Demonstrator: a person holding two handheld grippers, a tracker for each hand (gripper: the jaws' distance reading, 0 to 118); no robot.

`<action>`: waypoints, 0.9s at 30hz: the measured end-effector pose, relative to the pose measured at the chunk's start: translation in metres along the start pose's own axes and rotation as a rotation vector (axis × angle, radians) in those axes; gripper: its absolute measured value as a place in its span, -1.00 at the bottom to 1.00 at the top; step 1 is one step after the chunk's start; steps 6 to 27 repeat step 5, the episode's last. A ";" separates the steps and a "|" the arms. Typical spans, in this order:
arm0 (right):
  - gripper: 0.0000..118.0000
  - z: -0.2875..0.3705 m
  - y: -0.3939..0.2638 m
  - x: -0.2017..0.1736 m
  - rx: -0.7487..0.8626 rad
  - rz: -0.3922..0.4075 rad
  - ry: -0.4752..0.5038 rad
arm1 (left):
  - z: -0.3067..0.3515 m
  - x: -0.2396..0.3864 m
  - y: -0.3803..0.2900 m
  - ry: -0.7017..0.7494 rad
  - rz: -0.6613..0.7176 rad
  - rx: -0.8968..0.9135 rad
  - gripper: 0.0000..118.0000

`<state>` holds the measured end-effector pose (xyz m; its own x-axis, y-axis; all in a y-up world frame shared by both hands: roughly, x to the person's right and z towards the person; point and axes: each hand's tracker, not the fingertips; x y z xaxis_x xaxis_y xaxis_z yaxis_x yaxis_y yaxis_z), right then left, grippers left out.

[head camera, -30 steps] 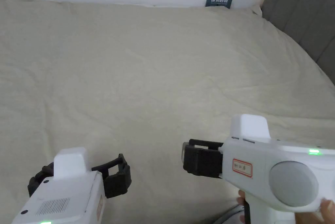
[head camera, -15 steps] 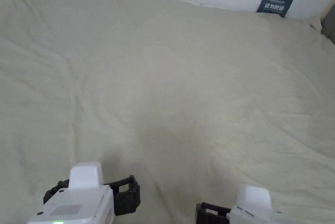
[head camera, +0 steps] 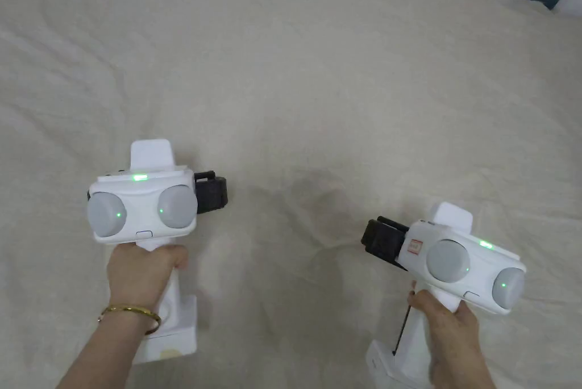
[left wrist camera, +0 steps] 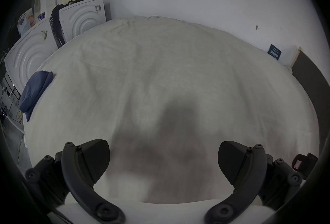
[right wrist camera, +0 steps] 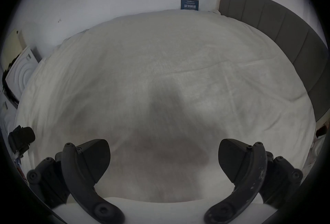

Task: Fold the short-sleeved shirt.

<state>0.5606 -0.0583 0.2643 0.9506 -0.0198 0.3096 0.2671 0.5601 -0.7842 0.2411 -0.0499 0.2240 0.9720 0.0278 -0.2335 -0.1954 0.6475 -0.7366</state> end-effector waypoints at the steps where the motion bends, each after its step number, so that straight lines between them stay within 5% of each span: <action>1: 1.00 -0.002 -0.004 -0.003 0.013 -0.003 0.002 | -0.004 0.000 -0.003 0.008 0.005 0.002 1.00; 5: 1.00 -0.021 -0.037 -0.012 0.108 0.086 -0.037 | -0.014 -0.005 -0.030 0.010 0.005 0.077 1.00; 27: 1.00 -0.021 -0.037 -0.012 0.108 0.086 -0.037 | -0.014 -0.005 -0.030 0.010 0.005 0.077 1.00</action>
